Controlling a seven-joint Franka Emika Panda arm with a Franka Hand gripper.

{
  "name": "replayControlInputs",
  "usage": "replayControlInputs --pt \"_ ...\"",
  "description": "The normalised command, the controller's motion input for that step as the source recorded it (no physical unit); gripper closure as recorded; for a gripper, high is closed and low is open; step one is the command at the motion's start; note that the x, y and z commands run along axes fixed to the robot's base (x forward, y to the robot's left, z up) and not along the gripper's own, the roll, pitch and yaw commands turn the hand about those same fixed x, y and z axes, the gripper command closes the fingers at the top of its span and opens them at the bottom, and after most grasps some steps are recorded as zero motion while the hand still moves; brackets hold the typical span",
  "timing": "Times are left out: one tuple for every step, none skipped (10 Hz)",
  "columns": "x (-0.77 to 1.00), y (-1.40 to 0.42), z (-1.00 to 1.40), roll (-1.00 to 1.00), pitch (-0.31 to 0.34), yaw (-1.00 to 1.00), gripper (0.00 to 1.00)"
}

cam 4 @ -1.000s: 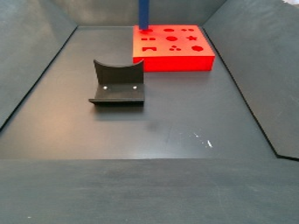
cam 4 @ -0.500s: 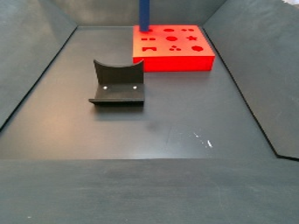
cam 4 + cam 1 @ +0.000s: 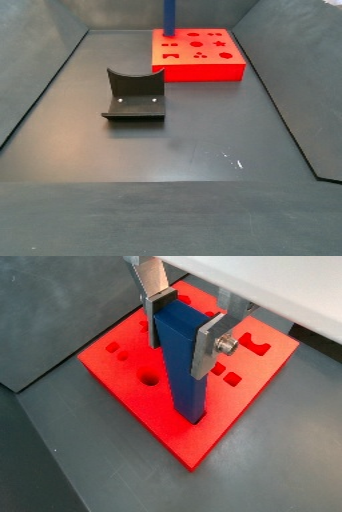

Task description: Insert the rectangle object.

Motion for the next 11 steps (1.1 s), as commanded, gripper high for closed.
replayControlInputs --pt "0.29 0.0 -0.37 0.01 0.169 -0.07 1.0" --pt "0.42 0.0 -0.57 -0.01 0.25 -0.08 1.0" --pt "0.42 0.0 -0.59 0.0 0.266 -0.06 1.0" --pt "0.32 0.0 -0.67 -0.03 0.186 -0.05 1.0" --pt "0.25 0.0 -0.72 -0.17 0.073 -0.05 1.0" --pt "0.13 0.0 -0.75 -0.18 0.03 -0.05 1.0" --pt "0.05 0.0 -0.81 -0.16 0.0 0.0 1.0" --pt "0.0 0.0 -0.86 -0.14 0.0 0.0 1.0" --pt "0.04 0.0 -0.27 -0.08 -0.017 0.0 1.0" --pt "0.0 -0.02 0.0 0.0 0.0 0.0 1.0" --pt "0.0 -0.19 0.0 0.01 0.0 0.0 1.0"
